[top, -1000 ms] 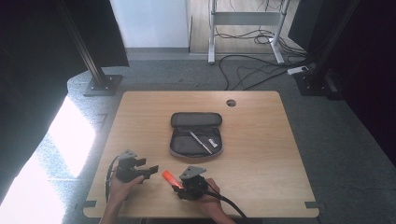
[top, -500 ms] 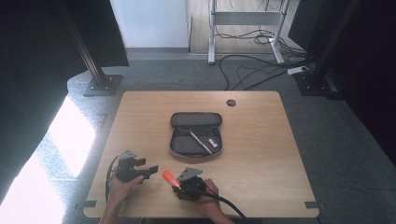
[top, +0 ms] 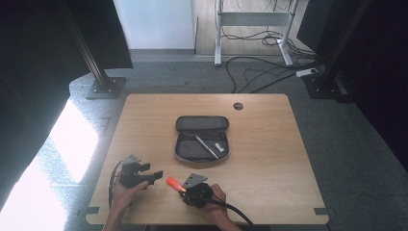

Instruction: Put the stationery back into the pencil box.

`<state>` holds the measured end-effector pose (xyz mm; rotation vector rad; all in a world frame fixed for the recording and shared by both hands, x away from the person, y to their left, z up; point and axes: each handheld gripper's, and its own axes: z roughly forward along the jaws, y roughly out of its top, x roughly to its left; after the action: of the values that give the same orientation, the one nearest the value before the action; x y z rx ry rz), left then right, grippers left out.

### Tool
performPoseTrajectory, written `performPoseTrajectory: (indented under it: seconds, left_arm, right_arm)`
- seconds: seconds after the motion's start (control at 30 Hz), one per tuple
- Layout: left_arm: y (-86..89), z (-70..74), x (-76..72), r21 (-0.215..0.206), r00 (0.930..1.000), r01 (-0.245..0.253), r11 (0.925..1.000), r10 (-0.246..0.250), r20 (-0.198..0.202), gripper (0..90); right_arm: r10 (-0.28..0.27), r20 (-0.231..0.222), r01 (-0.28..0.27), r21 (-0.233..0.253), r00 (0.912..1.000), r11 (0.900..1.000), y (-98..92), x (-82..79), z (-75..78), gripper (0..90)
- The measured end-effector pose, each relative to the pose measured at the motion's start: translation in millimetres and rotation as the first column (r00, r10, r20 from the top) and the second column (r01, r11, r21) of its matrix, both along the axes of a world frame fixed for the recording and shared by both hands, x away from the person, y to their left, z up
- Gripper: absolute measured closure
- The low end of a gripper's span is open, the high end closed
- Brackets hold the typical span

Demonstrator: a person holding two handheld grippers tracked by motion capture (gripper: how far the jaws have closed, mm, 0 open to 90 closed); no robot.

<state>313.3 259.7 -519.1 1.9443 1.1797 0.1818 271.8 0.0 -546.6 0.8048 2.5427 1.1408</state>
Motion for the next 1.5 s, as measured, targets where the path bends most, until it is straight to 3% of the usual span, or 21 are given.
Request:
performPoseTrajectory:
  seconds: [0.6,0.8,1.13,1.5]
  left_arm:
    - [0.5,0.8,-0.2,-0.002,1.0000,0.000,1.0000,0.000,0.001,25.2]
    - [-1.3,0.0,-0.1,0.001,1.0000,0.003,1.0000,-0.003,-0.001,25.2]
    - [-3.4,-1.1,0.2,0.006,0.9999,0.009,0.9999,-0.009,-0.005,25.2]
    - [-2.6,0.6,-0.6,0.000,1.0000,0.010,1.0000,-0.010,0.001,25.2]
  right_arm:
    - [-0.016,0.034,0.014,0.049,0.9993,0.999,-13.3,-0.5,14.7,65.5]
    - [-0.039,0.052,0.035,0.078,0.9979,0.996,-23.9,1.6,26.2,65.5]
    - [-0.092,0.078,0.082,0.127,0.9927,0.989,-48.1,14.8,46.0,65.5]
    - [-0.109,0.079,0.100,0.120,0.9909,0.988,-55.0,28.9,53.6,65.5]
